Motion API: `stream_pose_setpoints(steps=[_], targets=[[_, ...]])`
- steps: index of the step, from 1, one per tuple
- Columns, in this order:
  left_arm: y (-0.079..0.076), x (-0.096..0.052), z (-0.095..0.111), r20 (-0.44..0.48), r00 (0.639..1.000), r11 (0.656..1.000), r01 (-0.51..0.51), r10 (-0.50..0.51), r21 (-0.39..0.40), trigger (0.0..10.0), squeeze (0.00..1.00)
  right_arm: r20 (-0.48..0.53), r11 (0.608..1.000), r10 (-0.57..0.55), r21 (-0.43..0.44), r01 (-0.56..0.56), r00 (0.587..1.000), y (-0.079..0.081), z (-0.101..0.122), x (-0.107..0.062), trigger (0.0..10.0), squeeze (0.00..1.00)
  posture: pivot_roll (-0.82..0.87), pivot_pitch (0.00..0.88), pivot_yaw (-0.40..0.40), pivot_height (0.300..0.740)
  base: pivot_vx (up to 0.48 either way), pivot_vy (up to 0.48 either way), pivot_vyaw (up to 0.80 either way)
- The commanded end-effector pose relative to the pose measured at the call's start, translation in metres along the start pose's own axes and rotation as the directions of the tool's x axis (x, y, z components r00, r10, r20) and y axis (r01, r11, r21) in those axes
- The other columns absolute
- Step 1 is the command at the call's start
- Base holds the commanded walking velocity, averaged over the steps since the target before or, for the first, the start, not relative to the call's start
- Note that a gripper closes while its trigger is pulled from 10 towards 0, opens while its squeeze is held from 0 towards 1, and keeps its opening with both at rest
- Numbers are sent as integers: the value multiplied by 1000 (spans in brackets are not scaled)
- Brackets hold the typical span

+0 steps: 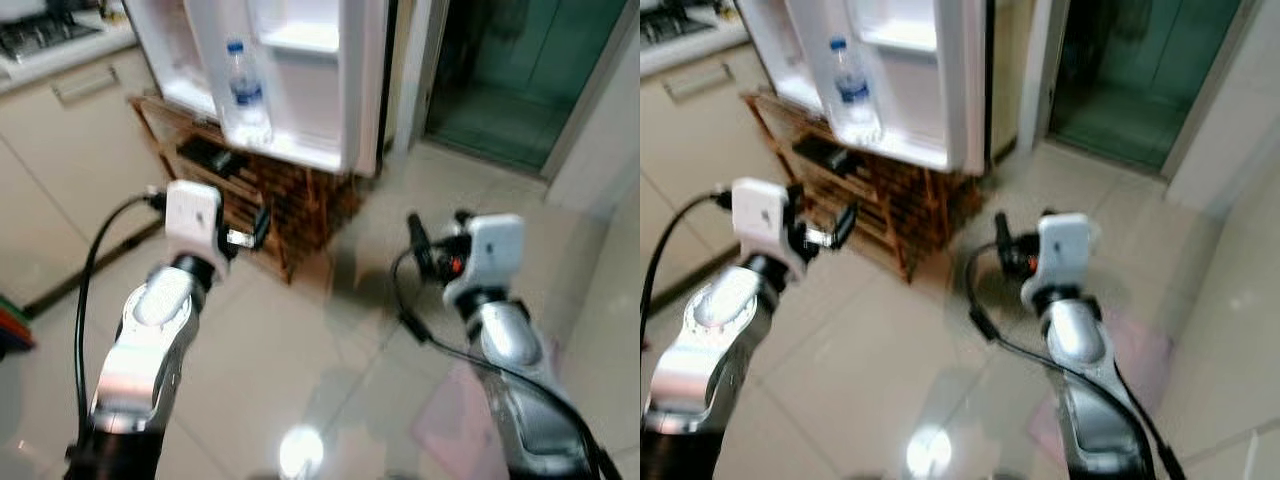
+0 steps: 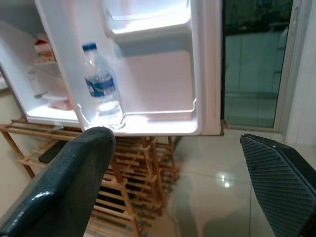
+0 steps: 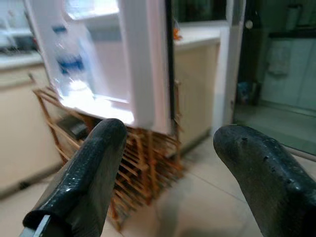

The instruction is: Restocking fridge

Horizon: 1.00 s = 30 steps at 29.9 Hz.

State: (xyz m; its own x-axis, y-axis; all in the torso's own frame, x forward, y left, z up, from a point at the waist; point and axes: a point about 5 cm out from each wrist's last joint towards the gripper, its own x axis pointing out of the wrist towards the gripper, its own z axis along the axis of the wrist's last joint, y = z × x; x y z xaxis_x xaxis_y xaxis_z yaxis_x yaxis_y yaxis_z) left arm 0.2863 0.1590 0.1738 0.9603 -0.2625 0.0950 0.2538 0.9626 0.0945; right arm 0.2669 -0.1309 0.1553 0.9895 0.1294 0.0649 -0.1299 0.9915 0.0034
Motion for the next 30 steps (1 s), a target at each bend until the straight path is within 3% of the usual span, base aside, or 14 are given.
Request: stream_pose_setpoints(steps=[1,7,13,26,30], targets=[[7,0,4,20,1000,1000,-20,20,-5,10000,0,13,1000,13,10,-13,1000,4,4,3,10000,0,46,0,87,740,368,0,0],[3,4,5,18,1000,1000,0,0,-10,10000,0,13,1000,10,9,-11,1000,4,4,2,10000,0,41,2,92,740,423,0,158],[0,7,5,21,999,1000,30,-30,3,10000,0,14,1000,8,19,-9,1000,7,5,1,10000,0,32,12,97,740,433,0,800],[-5,12,2,4,999,999,51,-52,10,10000,0,13,1000,-3,18,3,1000,4,6,-2,10000,0,11,22,90,740,434,0,0],[-8,14,2,8,998,998,66,-66,6,10000,0,22,998,-57,-5,57,998,-5,9,-1,10000,0,9,27,84,740,434,0,0]])
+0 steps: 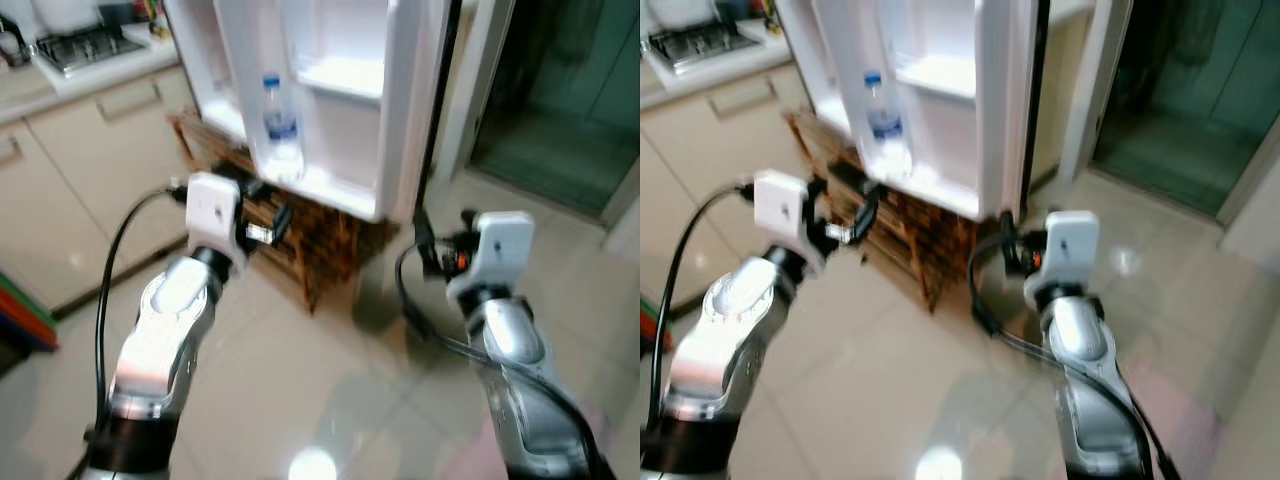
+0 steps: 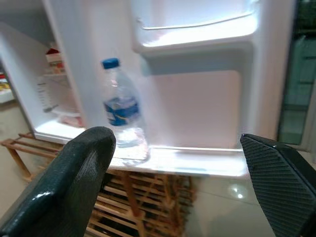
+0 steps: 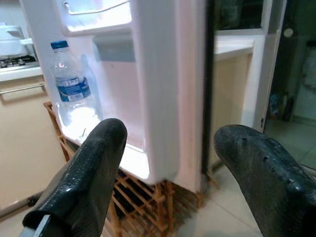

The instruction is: Restocking fridge

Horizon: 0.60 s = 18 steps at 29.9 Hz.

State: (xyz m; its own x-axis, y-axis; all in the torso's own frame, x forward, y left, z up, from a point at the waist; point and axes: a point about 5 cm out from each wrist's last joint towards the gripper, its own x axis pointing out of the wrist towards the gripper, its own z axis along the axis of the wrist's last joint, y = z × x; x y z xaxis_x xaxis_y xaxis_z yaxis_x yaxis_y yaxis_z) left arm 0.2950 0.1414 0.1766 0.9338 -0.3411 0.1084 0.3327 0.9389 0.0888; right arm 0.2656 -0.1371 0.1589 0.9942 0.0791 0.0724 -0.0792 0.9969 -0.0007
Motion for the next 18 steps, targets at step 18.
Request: stream_pose_setpoints(steps=[18], targets=[[0,-13,-7,-44,999,999,-4,5,33,10000,0,24,985,-172,26,171,985,-23,8,5,10000,0,25,60,44,740,423,0,0]])
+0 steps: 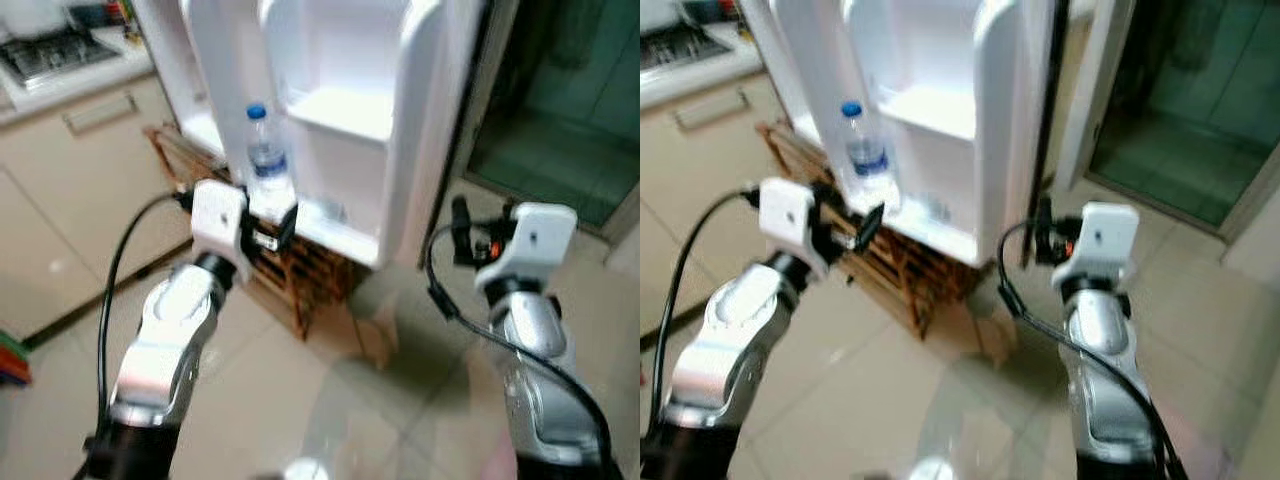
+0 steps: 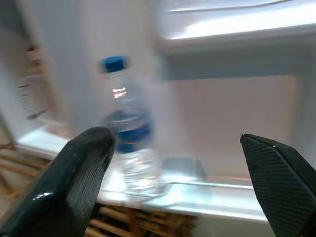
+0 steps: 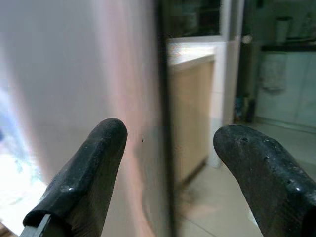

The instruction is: Restocking fridge

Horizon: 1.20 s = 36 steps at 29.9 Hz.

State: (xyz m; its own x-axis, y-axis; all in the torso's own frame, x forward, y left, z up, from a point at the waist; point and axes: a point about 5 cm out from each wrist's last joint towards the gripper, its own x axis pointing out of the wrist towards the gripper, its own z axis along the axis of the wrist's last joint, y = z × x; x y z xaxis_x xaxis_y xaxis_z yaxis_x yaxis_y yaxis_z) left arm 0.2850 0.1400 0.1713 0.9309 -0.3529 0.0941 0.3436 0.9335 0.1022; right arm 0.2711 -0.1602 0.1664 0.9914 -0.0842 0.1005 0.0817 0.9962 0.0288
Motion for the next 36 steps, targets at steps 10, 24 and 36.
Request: stream_pose_setpoints(steps=[10,24,36], targets=[[3,-23,-5,-20,999,999,28,-28,43,10000,0,-27,989,-149,-17,149,988,-24,0,10,10000,0,25,64,14,740,37,0,0],[9,-38,-19,-86,996,997,20,-13,80,10000,0,-49,993,-114,-19,113,992,-29,-2,18,10000,0,25,50,14,740,0,0,0],[21,-52,-44,-209,978,991,13,16,135,10000,0,5,995,-44,93,44,999,-28,5,41,10000,0,35,41,8,740,0,0,0]])
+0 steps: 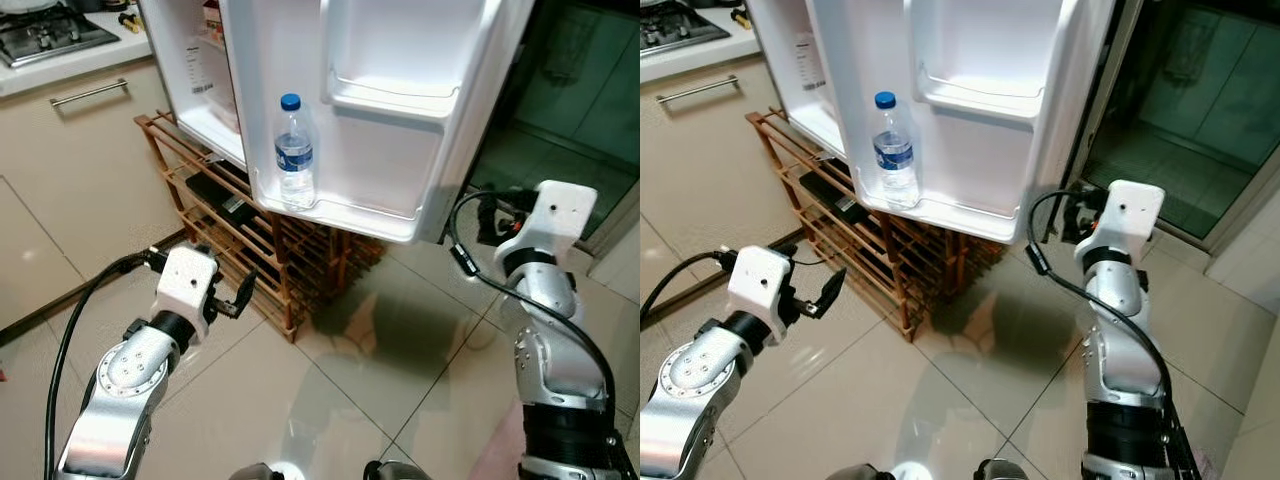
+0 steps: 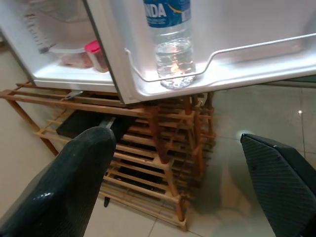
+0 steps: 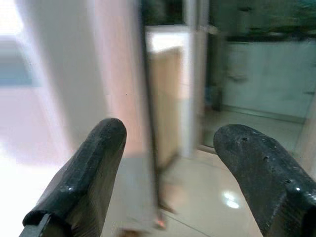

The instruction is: Restocking fridge

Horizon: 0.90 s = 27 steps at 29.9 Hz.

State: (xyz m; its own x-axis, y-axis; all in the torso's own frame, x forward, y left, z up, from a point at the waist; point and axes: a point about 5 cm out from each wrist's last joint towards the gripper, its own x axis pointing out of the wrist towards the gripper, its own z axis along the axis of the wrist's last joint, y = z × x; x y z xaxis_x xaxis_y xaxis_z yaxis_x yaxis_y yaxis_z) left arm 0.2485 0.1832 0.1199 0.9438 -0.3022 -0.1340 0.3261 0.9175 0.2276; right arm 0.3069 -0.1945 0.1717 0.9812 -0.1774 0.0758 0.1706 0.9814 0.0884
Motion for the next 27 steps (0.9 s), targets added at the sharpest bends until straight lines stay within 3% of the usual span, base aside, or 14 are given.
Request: stream_pose_setpoints(steps=[1,4,5,6,7,11,15,18,19,27], targets=[[-2,1,6,24,1000,1000,12,-13,12,10000,0,26,993,98,61,-99,995,7,2,2,10000,0,37,37,12,740,0,0,0],[-4,1,6,31,999,1000,26,-27,5,10000,0,28,979,188,71,-190,982,13,0,3,10000,0,37,37,12,740,0,0,0],[-5,1,6,32,999,999,33,-34,12,10000,0,32,977,199,67,-200,980,13,0,4,10000,180,44,37,12,740,0,0,0],[-5,1,6,33,999,999,38,-38,17,10000,0,34,977,203,66,-205,979,14,0,6,10000,180,44,37,12,740,0,0,0],[-5,1,6,34,999,999,38,-39,20,10000,0,39,976,207,66,-210,977,14,1,8,10000,1000,46,37,13,740,0,0,0],[-3,2,12,62,997,999,38,-38,4,10000,0,53,974,210,78,-214,976,13,2,16,10000,1000,56,43,12,740,0,0,0],[-11,0,28,147,978,986,160,-150,-56,10000,0,50,973,219,66,-222,974,15,1,28,10000,1000,74,60,24,740,0,0,0],[-17,-5,28,147,961,967,247,-235,-68,10000,0,41,972,231,42,-232,972,17,0,33,10000,976,78,62,27,740,0,0,0],[-18,-7,27,141,956,960,268,-256,-80,10000,0,40,975,220,27,-222,975,16,0,35,10000,0,80,64,29,740,0,0,0],[-18,-15,23,122,946,946,312,-301,-87,10000,0,79,983,176,31,-179,981,11,7,41,10000,0,83,71,32,740,0,0,0]])
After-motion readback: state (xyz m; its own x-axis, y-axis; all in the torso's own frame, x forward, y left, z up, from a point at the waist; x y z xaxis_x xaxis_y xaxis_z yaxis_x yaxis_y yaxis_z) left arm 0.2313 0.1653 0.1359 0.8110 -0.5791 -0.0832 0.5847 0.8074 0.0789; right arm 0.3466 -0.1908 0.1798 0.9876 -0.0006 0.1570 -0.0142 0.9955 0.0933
